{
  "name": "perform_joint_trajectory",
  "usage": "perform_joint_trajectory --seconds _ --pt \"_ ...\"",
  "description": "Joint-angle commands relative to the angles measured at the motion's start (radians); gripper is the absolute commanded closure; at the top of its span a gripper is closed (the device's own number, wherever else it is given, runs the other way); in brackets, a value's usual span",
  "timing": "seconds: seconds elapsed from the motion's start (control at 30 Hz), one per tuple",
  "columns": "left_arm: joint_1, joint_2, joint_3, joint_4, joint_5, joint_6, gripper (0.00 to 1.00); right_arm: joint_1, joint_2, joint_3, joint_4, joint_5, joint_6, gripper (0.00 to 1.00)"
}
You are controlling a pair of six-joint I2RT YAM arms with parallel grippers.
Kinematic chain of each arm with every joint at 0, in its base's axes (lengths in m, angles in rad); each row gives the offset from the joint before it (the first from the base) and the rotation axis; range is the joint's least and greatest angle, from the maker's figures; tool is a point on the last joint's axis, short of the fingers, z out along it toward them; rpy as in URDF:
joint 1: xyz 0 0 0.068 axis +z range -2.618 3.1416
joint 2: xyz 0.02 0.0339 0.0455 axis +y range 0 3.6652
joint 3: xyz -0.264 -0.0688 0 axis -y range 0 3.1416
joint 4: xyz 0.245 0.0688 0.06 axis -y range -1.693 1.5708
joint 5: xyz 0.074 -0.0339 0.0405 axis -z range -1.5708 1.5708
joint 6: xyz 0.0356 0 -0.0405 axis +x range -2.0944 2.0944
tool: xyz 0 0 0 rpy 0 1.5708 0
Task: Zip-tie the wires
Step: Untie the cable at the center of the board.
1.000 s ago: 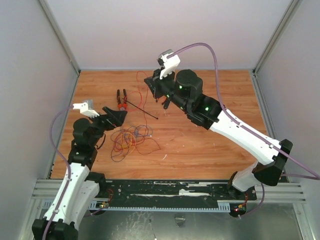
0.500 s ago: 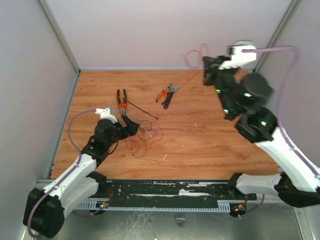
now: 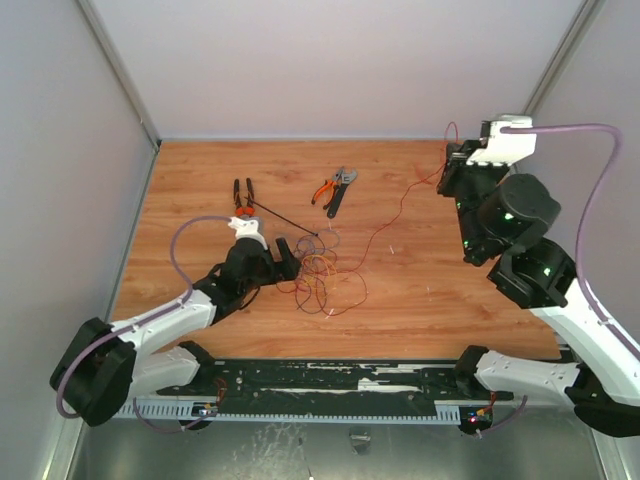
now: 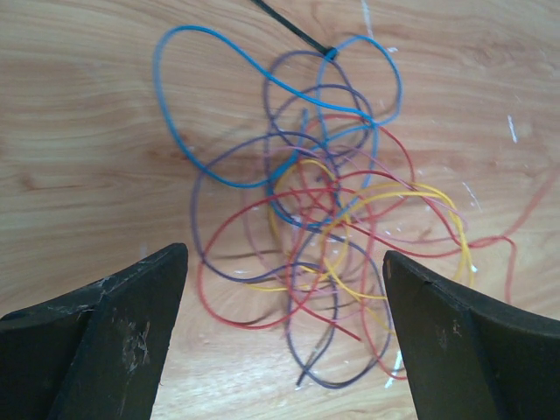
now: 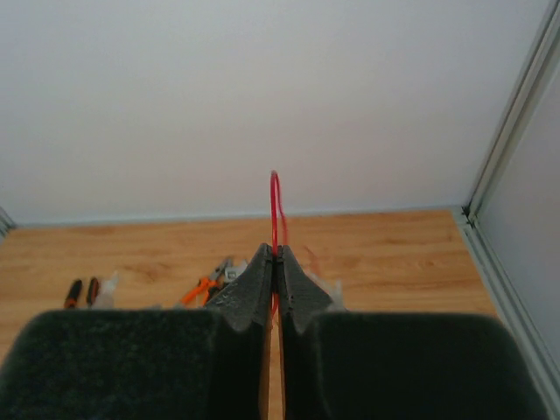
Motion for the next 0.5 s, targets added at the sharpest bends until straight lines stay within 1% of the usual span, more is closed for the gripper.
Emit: perform_joint_trajectory --seconds 0.0,0.17,0.3,0.47 --pt "-0.076 0.066 0.058 0.076 -0.031 0.016 0.02 -0.01 -0.024 -0.025 -0.043 0.016 0.026 1.0" --pt "-0.159 0.182 0.1 0.11 -0.072 0.019 0.02 -0.01 -0.049 -0.04 -0.056 -0.013 0.055 1.0" --pt "-0.224 0.292 0.16 0.086 -0.175 0.041 0.02 -0.009 -0.067 -0.048 -0.061 -0.048 0.082 1.0" --pt "-0.268 0.41 0.229 0.052 -0.286 0.065 0.13 -0.01 -0.07 -0.058 -0.066 -0.063 0.096 1.0"
